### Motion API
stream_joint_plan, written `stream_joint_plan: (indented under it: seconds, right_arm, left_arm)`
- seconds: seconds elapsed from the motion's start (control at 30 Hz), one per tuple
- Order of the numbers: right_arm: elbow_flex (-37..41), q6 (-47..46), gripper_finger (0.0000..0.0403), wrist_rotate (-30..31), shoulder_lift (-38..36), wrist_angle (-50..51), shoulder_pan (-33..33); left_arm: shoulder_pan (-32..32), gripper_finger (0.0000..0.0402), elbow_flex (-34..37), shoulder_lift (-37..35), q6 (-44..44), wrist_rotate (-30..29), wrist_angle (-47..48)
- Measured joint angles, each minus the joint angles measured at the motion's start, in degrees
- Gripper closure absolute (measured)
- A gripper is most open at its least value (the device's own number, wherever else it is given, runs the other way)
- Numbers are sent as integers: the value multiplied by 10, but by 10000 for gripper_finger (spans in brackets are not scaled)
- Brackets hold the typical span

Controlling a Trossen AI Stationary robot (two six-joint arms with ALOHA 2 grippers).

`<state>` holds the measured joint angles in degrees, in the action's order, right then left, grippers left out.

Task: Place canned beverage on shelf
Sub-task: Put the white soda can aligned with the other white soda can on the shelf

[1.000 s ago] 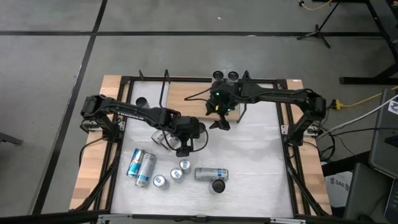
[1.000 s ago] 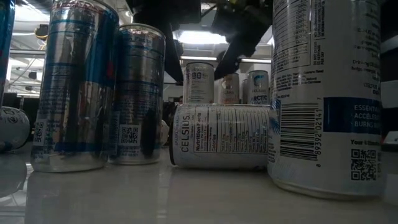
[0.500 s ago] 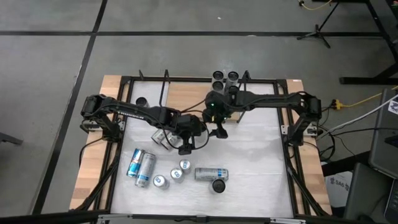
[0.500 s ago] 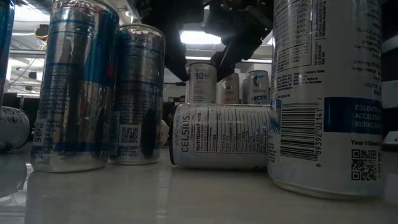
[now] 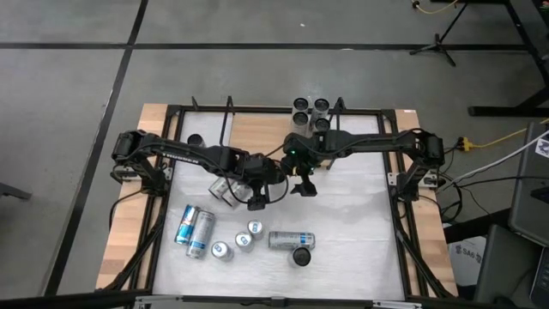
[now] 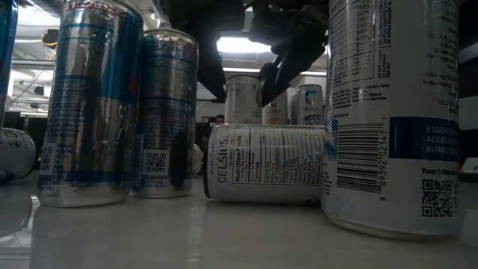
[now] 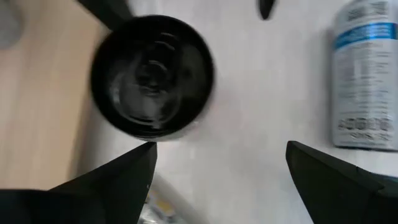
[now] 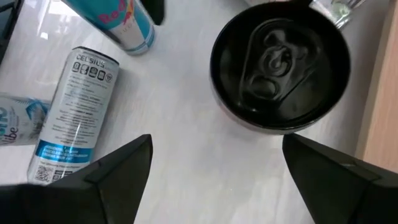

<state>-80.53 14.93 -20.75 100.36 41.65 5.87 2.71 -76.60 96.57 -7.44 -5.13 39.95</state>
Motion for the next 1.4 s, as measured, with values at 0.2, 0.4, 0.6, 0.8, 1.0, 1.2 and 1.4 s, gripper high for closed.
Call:
stream_joint_plan:
  seconds: [0.2, 0.4, 0.6, 0.8, 1.0, 1.2, 1.4]
  right_arm:
    - [0, -2, 52, -1, 0, 6, 1]
    - [0, 0, 52, 30, 0, 11, 1]
    - [0, 4, 52, 78, 0, 13, 1]
    - [0, 5, 52, 77, 0, -2, 1]
    - [0, 5, 52, 35, 0, -4, 1]
    - [0, 5, 52, -3, 0, 5, 3]
    - [0, 3, 52, -10, 0, 13, 2]
  left_arm:
    - [-1, 53, 0, 0, 1, -53, -1]
    - [1, 53, 0, 0, -21, -16, 30]
    - [7, 53, 0, 0, -32, 46, 31]
    - [15, 53, 0, 0, -42, 46, -13]
    - [15, 53, 0, 0, -42, 19, -19]
    - [15, 53, 0, 0, -43, -22, -14]
    - [14, 53, 0, 0, -42, -53, -16]
